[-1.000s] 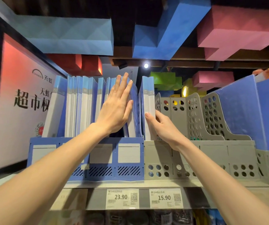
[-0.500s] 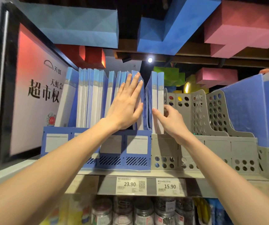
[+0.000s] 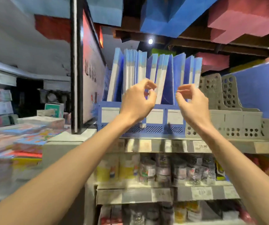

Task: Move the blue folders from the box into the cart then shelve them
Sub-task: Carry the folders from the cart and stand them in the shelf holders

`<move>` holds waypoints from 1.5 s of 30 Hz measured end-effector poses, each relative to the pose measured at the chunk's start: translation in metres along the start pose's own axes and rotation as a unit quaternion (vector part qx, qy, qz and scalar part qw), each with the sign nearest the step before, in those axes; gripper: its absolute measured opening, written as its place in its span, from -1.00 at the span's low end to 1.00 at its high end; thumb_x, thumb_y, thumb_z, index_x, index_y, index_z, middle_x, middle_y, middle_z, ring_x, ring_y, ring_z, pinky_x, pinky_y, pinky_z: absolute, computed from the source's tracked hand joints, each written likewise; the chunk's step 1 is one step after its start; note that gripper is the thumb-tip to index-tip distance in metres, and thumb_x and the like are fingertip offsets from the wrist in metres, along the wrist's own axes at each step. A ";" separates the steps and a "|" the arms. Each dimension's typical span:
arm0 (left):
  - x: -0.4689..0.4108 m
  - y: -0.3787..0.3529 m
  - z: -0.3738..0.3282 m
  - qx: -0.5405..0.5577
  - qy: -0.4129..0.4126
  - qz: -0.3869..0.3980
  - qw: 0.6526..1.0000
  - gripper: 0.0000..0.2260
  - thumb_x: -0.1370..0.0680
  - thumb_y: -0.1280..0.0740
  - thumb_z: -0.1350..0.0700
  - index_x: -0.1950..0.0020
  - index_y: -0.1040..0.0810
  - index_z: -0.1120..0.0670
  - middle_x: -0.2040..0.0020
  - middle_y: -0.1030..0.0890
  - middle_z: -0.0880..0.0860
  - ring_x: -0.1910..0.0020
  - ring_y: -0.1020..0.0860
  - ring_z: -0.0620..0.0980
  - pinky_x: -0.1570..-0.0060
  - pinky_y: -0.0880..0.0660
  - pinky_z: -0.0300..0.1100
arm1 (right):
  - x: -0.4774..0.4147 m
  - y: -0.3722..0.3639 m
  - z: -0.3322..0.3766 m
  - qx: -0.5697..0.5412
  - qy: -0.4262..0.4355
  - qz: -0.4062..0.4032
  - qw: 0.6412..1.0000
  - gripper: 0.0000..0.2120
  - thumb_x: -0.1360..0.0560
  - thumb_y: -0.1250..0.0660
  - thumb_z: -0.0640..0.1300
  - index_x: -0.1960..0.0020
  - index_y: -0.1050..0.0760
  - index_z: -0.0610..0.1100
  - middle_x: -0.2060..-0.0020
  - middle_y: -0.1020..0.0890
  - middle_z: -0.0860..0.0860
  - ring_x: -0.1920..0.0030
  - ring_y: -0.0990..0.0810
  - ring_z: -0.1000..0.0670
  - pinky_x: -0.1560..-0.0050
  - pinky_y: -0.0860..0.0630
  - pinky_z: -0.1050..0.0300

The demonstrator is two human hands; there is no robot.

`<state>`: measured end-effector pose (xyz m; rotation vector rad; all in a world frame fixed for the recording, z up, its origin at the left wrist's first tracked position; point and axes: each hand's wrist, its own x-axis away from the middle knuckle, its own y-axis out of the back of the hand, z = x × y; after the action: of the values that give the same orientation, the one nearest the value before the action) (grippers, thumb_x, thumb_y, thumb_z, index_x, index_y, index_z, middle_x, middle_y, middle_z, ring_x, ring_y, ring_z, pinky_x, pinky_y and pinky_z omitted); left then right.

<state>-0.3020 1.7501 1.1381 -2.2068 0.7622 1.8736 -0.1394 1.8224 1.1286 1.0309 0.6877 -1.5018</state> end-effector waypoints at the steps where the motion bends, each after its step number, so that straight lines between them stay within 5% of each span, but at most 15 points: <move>1: 0.009 0.013 0.004 0.006 0.015 -0.004 1.000 -0.77 -0.54 -0.23 -0.02 -0.05 -0.64 -0.01 0.06 -0.70 -0.12 0.11 -0.66 -0.13 0.03 -0.60 -0.03 | 0.013 -0.008 0.012 0.002 0.000 0.007 1.000 -0.81 -0.58 -0.30 -0.14 -0.16 -0.55 -0.14 0.03 -0.63 0.08 0.05 -0.58 0.17 -0.06 -0.47 0.30; 5: 0.031 0.042 0.016 0.053 0.067 0.000 0.996 -0.77 -0.54 -0.21 -0.11 0.05 -0.62 -0.05 0.15 -0.69 -0.11 0.15 -0.67 -0.07 0.14 -0.63 0.04 | 0.045 -0.022 0.043 -0.036 -0.009 0.010 0.999 -0.82 -0.59 -0.31 -0.10 -0.14 -0.57 -0.12 0.02 -0.66 0.07 0.03 -0.60 0.21 0.06 -0.44 0.49; 9: 0.054 0.075 0.022 0.052 0.077 0.008 0.996 -0.80 -0.55 -0.22 -0.10 0.06 -0.59 -0.06 0.18 -0.69 -0.10 0.18 -0.67 -0.05 0.18 -0.64 0.07 | 0.071 -0.037 0.066 -0.099 -0.032 0.025 0.994 -0.83 -0.57 -0.31 -0.03 -0.11 -0.57 -0.05 0.04 -0.69 0.07 0.01 -0.65 0.11 -0.04 -0.62 -0.05; 14: 0.083 0.130 0.013 0.057 0.109 -0.043 0.992 -0.85 -0.61 -0.24 0.05 0.06 -0.59 0.01 0.22 -0.70 -0.06 0.41 -0.65 -0.04 0.34 -0.63 0.04 | 0.103 -0.064 0.106 -0.188 -0.026 0.061 0.980 -0.84 -0.57 -0.30 -0.02 -0.09 -0.57 -0.04 0.06 -0.69 0.06 0.00 -0.66 0.06 -0.06 -0.61 -0.14; 18: 0.109 0.171 0.006 0.037 0.143 -0.088 0.985 -0.83 -0.62 -0.22 0.10 0.05 -0.59 0.09 0.22 -0.70 0.04 0.45 -0.63 -0.07 0.47 -0.52 -0.17 | 0.131 -0.091 0.132 -0.269 -0.030 0.086 0.959 -0.87 -0.56 -0.30 -0.06 -0.07 -0.58 -0.05 0.07 -0.70 0.05 0.01 -0.67 0.06 -0.04 -0.61 -0.09; 24: 0.150 0.245 0.018 -0.031 0.173 -0.133 0.975 -0.84 -0.66 -0.19 0.15 -0.06 -0.54 0.18 0.20 -0.70 0.14 0.43 -0.63 -0.09 0.48 -0.47 -0.29 | 0.173 -0.135 0.172 -0.361 -0.027 0.119 0.924 -0.91 -0.58 -0.32 -0.13 -0.04 -0.58 -0.09 0.12 -0.68 0.10 0.10 -0.63 0.16 0.09 -0.48 0.26; 29: 0.170 0.299 0.034 -0.063 0.184 -0.184 0.964 -0.83 -0.69 -0.16 0.14 -0.04 -0.52 0.13 0.21 -0.71 0.11 0.52 -0.59 0.12 0.49 -0.52 -0.11 | 0.199 -0.166 0.217 -0.393 0.003 0.153 0.907 -0.92 -0.59 -0.31 -0.15 -0.05 -0.57 -0.08 0.10 -0.67 0.09 0.08 -0.63 0.16 0.10 -0.49 0.28; 37: 0.212 0.380 0.082 -0.088 0.188 -0.216 0.954 -0.77 -0.70 -0.14 0.07 -0.04 -0.54 0.15 0.20 -0.71 0.06 0.52 -0.59 0.11 0.52 -0.47 -0.14 | 0.243 -0.223 0.275 -0.401 0.035 0.204 0.893 -0.90 -0.59 -0.31 -0.21 -0.08 -0.56 -0.11 0.06 -0.65 0.10 0.07 -0.61 0.16 0.22 -0.44 0.38; 45: 0.247 0.470 0.165 -0.077 0.194 -0.209 0.955 -0.79 -0.71 -0.15 0.13 -0.04 -0.54 0.16 0.21 -0.71 0.06 0.52 -0.58 0.14 0.50 -0.51 -0.05 | 0.286 -0.310 0.332 -0.390 -0.016 0.210 0.896 -0.89 -0.61 -0.30 -0.18 -0.10 -0.56 -0.09 0.06 -0.66 0.11 0.05 -0.62 0.16 0.06 -0.54 0.26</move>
<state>-0.6432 1.3469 0.9658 -2.6163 0.1632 1.3562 -0.5128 1.4644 0.9856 0.4780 0.8736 -0.7392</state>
